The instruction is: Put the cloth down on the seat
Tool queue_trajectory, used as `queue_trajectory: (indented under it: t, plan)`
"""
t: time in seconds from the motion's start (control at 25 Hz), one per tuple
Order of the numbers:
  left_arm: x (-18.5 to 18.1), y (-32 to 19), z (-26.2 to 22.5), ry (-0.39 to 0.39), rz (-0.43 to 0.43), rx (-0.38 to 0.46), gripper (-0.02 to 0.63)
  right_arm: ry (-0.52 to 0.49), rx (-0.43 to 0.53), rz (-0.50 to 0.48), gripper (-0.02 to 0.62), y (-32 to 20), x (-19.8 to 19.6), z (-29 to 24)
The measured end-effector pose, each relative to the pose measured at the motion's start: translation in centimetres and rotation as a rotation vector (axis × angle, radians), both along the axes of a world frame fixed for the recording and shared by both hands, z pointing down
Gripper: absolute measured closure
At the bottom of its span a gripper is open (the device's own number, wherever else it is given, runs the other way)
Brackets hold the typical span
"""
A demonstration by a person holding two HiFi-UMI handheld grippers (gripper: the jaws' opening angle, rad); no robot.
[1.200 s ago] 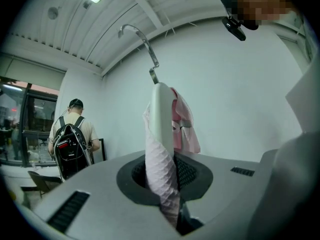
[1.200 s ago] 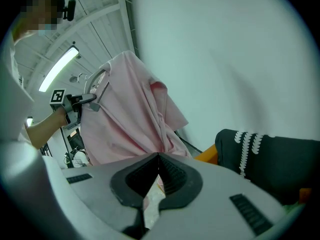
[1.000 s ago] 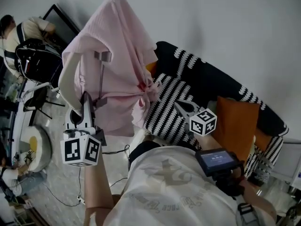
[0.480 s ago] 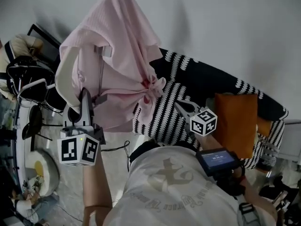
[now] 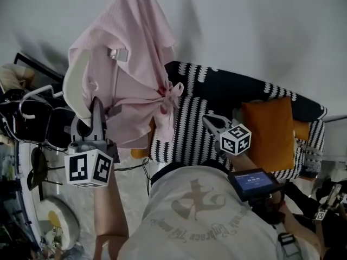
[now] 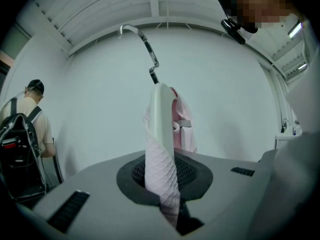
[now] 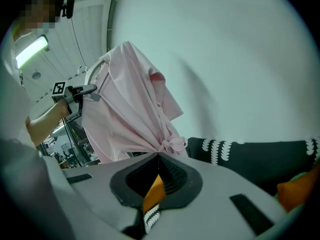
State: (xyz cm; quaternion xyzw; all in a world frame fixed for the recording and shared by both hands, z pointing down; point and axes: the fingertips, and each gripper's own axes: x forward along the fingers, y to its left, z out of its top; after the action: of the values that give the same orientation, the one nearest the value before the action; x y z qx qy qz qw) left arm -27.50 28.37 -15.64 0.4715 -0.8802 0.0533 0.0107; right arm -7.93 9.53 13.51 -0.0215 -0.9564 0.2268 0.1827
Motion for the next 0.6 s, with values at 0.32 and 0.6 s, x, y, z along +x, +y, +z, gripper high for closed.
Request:
queue_trajectory:
  t: [0.32,0.6]
  plan:
    - [-2.9,-1.7,6.2,0.112,0.066,-0.095,0.565,0.027,0.015,0.077,0.58,-1.4,-1.1,-1.1]
    - [-4.2,-1.5,11.7,0.19,0.131,-0.138,0.565,0.05,0.023,0.122,0.58,-0.8,-1.9,0.1]
